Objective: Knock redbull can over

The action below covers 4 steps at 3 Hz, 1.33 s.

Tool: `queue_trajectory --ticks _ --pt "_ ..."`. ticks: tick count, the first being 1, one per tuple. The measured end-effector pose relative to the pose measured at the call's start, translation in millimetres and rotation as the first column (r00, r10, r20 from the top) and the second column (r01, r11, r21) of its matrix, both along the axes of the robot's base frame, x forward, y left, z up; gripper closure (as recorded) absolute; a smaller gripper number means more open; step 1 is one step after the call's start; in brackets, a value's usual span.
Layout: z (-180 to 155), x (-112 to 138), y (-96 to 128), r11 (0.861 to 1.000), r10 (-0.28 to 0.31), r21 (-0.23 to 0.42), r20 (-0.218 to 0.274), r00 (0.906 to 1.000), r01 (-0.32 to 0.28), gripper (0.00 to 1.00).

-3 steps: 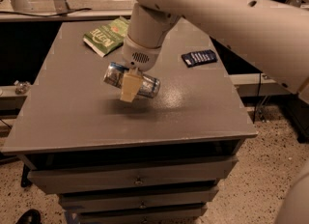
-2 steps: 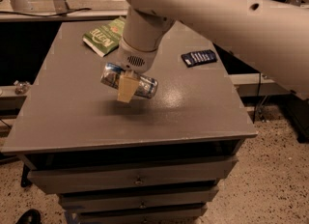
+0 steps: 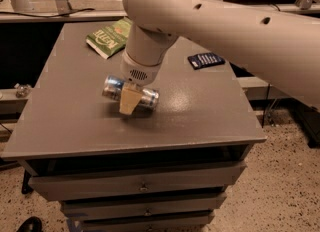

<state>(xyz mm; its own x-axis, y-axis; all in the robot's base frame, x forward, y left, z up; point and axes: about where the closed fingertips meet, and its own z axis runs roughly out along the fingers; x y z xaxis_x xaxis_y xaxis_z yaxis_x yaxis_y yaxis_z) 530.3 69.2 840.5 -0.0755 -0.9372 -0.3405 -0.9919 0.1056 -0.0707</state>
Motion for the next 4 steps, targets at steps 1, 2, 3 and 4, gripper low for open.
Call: queue_trajectory --ticks 1,2,3,4 --pt "-9 -6 -3 1.0 -0.017 -0.006 -0.01 0.9998 0.017 0.0" --pt "-9 -7 -4 1.0 -0.019 -0.008 -0.012 0.9997 0.019 0.0" --pt "-3 -7 -12 0.996 -0.067 0.064 -0.002 0.9978 0.067 0.0" --pt "21 -10 -34 0.964 -0.157 0.223 0.034 0.9869 0.146 0.0"
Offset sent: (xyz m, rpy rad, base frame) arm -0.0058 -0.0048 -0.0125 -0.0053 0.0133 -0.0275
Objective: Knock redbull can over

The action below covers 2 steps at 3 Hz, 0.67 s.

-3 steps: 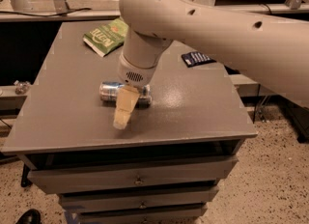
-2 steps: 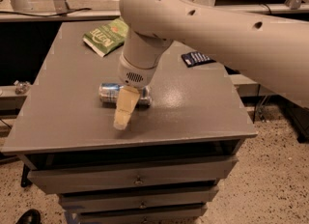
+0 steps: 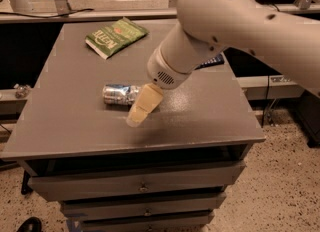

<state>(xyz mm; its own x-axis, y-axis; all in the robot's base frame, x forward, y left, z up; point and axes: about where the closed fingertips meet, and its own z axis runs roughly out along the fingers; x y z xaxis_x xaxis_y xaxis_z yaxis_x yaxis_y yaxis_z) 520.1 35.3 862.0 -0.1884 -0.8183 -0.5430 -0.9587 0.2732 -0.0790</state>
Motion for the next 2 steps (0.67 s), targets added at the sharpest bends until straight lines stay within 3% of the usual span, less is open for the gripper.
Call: queue_trajectory --ticks 1,2 --pt "38 -3 -37 0.985 -0.085 0.16 0.081 0.993 0.071 0.0" --pt "66 -10 -82 0.954 -0.133 0.287 0.131 0.9824 0.091 0.0"
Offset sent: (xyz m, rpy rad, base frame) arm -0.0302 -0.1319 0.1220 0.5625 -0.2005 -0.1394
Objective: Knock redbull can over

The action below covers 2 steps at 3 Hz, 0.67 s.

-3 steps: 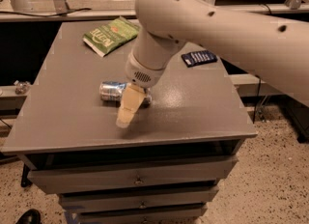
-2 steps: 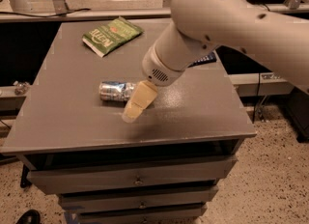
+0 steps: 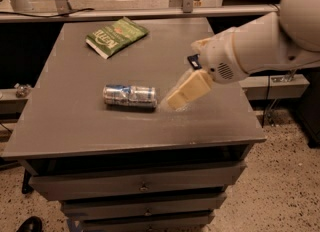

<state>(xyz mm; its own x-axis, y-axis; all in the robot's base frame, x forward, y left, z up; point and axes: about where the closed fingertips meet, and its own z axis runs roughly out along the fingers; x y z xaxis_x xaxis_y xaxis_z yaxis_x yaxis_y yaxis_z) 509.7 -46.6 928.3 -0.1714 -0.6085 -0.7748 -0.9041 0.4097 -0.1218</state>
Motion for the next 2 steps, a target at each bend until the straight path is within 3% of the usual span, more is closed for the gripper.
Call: queue_trajectory --ticks 1,2 --pt "16 -22 -35 0.993 0.004 0.118 0.038 0.9993 -0.008 0.0" --pt "34 -29 -42 0.983 -0.01 0.186 0.066 0.9978 -0.002 0.0"
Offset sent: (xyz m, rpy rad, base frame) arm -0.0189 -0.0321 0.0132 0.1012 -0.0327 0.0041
